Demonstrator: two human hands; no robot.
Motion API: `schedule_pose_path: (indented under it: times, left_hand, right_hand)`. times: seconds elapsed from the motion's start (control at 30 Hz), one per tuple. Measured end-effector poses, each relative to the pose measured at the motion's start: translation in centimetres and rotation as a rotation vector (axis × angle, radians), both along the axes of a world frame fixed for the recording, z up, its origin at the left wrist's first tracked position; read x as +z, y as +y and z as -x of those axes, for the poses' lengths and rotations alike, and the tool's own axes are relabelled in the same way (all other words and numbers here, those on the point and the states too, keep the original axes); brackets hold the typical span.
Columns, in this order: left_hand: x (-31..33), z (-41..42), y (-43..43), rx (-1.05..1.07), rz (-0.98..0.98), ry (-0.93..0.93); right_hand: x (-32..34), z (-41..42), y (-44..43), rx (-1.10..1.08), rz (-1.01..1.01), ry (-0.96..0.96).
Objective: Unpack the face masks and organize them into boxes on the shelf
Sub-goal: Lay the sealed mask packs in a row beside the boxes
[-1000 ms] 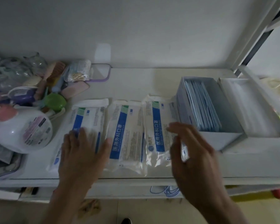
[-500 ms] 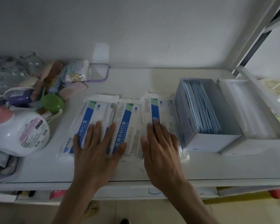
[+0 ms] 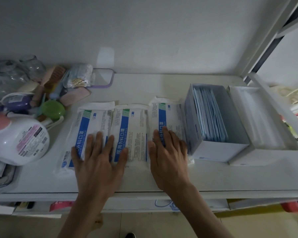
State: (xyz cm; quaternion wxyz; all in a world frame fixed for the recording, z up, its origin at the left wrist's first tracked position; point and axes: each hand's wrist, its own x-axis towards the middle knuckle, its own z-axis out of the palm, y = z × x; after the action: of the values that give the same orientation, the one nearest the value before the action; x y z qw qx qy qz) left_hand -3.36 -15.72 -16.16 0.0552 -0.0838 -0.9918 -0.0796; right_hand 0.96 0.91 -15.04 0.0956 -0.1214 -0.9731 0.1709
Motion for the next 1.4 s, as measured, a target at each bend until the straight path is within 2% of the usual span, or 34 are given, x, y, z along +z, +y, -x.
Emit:
schedule_pose_path:
  times: [0.17,0.57,0.77,0.83,0.9,1.0,1.07,1.13,1.27,1.33,1.4]
  left_hand:
    - [0.2,0.7,0.1,0.017,-0.020,-0.007]
    - [-0.1,1.7,0.1,-0.039,-0.088,0.051]
    - [0.3,1.6,-0.1,-0.028,-0.222,0.018]
    - [1.5,1.1,0.3,-0.036,-0.337,0.048]
    - [3.9,-0.4,1.9,-0.088,-0.527,0.095]
    - [7.5,-3.6,6.8,-0.313,-0.914,-0.126]
    - [7.9,-5.1,10.5,-0.455,-0.943,-0.292]
    - [7.3,-5.5,13.6,-0.491,-0.955,-0.435]
    - [5.8,-5.3,17.0,-0.434,-1.066,-0.546]
    - [5.4,-5.4,17.6,-0.415,-1.147,-0.543]
    - [5.0,-5.7,17.9,-0.384,-1.222,-0.501]
  right_hand:
    - [-0.3,-0.8,0.1,-0.024,-0.099,-0.014]
    - [-1.9,0.2,0.0,0.002,-0.066,0.054]
    - [-0.3,0.3,-0.1,0.056,-0.008,-0.011]
    - [2.1,-0.7,0.0,0.093,0.048,0.081]
    - [5.9,-2.6,1.1,0.064,0.172,0.320]
    - [9.8,-6.5,6.7,-0.196,0.200,0.842]
    - [10.8,-8.4,11.6,-0.438,0.353,0.997]
    - [10.3,-9.6,16.0,-0.622,0.582,0.914]
    - [8.4,-10.0,21.6,-0.632,0.919,0.548]
    - [7.4,-9.3,21.9,-0.602,0.964,0.431]
    - [6.9,-8.9,21.5,-0.566,1.002,0.421]
